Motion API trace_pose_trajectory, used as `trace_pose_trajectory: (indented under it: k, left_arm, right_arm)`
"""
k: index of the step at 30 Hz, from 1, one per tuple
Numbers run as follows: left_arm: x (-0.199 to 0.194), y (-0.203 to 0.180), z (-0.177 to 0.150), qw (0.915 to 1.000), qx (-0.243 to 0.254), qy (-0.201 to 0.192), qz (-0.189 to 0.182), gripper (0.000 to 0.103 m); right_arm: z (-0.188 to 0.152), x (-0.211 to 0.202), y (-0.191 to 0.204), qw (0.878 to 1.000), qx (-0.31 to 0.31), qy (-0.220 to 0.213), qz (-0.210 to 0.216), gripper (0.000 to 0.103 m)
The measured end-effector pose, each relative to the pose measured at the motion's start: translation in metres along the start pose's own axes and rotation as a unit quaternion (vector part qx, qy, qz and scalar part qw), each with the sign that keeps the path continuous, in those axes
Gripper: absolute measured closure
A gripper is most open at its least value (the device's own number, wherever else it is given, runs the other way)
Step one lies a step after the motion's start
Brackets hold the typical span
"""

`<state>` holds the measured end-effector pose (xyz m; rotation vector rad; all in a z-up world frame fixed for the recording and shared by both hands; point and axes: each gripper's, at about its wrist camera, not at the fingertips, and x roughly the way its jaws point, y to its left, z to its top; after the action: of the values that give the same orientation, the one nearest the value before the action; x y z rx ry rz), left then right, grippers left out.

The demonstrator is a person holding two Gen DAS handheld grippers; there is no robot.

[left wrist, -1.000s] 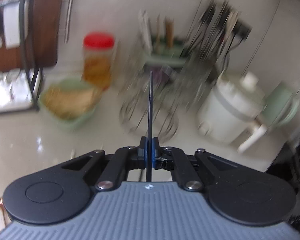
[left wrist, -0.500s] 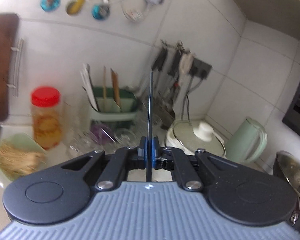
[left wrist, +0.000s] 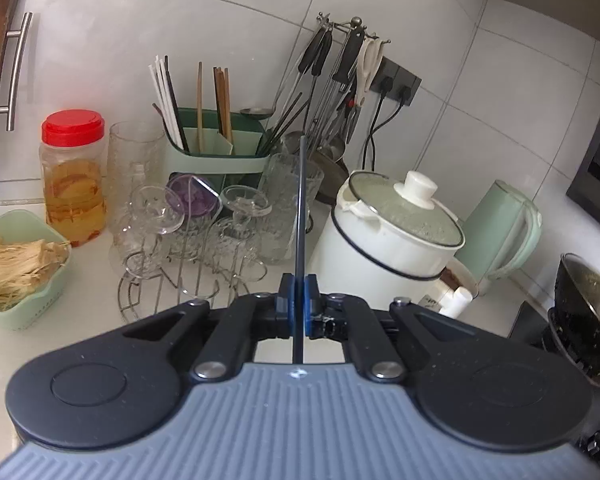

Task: Organize utensils
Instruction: 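Drop the black chopstick into the mug beside the spoon with the left gripper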

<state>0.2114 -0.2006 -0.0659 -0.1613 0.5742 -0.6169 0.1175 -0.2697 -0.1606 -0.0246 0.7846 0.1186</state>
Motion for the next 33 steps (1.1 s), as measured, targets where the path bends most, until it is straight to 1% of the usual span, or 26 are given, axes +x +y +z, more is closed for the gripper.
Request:
trace_pose_trajectory:
  k: [7,10,13,18,22,27,29,31,33]
  left_arm:
    - [-0.018,0.011,-0.006,0.9998,-0.011,0.016,0.003,0.098]
    - [-0.027,0.013,-0.013,0.9996,-0.005,0.027,0.01,0.098]
    - [-0.034,0.017,-0.021,0.999,-0.012,0.041,0.012,0.098]
    - [-0.038,0.016,-0.031,0.9983,-0.009,0.056,0.013,0.098]
    - [-0.037,0.013,-0.039,0.9966,-0.006,0.081,0.012,0.098]
    - [-0.04,0.012,-0.042,0.996,-0.009,0.089,0.013,0.098]
    - [-0.041,0.01,-0.041,0.9953,-0.005,0.093,0.027,0.097]
    - [-0.043,0.012,-0.04,0.9943,-0.011,0.102,0.028,0.096]
    - [-0.048,0.016,-0.039,0.9932,-0.019,0.11,0.034,0.09]
  right_arm:
    - [0.001,0.001,-0.001,1.0,0.005,0.005,0.005,0.012]
    - [0.002,0.001,0.0,1.0,0.003,0.007,0.005,0.012]
    - [0.002,0.001,0.0,1.0,0.001,0.007,0.004,0.011]
    - [0.001,0.001,0.0,1.0,0.001,0.005,0.005,0.011]
    - [0.001,0.001,-0.001,1.0,0.0,0.005,0.005,0.011]
    - [0.001,0.001,-0.001,1.0,0.0,0.005,0.007,0.012]
    - [0.002,0.001,-0.002,1.0,-0.001,0.007,0.007,0.011]
    - [0.002,0.001,-0.001,1.0,-0.002,0.009,0.008,0.012]
    - [0.004,0.001,-0.001,1.0,-0.002,0.015,0.008,0.012]
